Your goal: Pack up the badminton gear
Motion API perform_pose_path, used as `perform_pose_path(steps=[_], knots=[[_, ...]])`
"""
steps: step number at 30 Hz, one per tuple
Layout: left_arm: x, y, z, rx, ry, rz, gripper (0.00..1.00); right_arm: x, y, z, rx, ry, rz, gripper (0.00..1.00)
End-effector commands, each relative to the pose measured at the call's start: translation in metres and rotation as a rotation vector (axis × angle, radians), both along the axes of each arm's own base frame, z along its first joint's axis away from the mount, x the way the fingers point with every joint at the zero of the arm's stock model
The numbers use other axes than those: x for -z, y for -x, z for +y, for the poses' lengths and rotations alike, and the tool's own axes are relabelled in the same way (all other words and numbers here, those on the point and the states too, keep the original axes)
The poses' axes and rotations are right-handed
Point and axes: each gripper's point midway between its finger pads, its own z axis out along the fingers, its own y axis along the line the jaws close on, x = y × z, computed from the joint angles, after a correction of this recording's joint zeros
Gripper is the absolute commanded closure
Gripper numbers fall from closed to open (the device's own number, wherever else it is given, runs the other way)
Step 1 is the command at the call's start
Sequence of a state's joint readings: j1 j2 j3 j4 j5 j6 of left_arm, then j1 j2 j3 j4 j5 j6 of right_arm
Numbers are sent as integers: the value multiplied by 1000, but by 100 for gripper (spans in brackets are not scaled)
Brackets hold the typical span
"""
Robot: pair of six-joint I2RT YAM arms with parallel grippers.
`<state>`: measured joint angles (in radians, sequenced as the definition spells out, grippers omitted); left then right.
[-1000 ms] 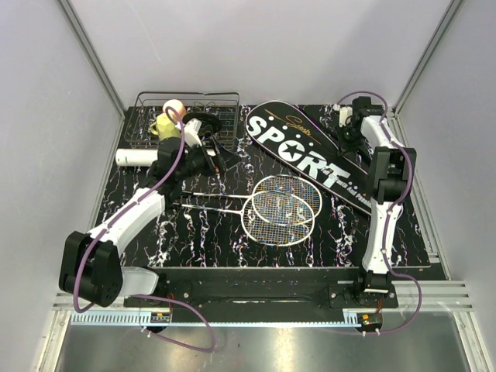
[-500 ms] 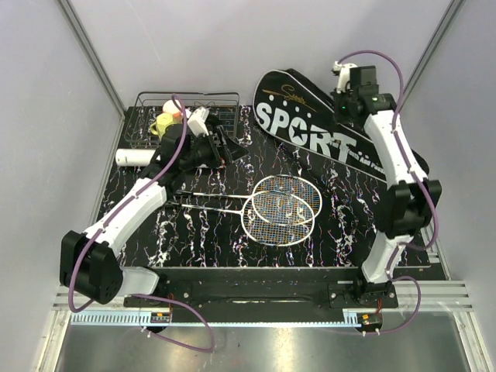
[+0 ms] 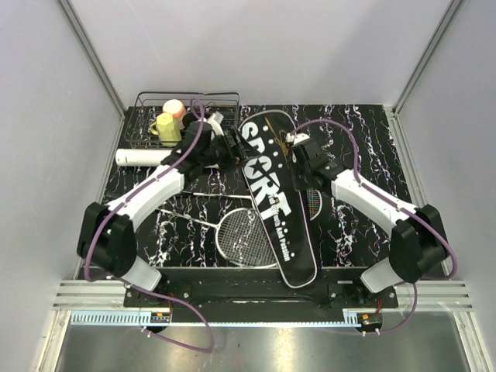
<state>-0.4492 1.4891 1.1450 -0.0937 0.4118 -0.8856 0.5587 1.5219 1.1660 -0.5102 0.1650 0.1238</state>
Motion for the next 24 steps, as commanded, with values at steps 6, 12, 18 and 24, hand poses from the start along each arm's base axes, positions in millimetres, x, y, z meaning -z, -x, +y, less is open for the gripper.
perform_pose_path(steps=[6,12,18,24], knots=[[8,-14,-40,1,-176,-64,18,-90,5,37,-28,-349,-311,100],[-1,-14,-54,33,-210,-101,18,-113,12,54,-104,-467,-355,100],[0,-22,-59,5,-285,-133,13,-112,19,62,-191,-477,-382,100],[16,-35,-68,-23,-402,-157,18,-117,27,68,-238,-496,-415,100]])
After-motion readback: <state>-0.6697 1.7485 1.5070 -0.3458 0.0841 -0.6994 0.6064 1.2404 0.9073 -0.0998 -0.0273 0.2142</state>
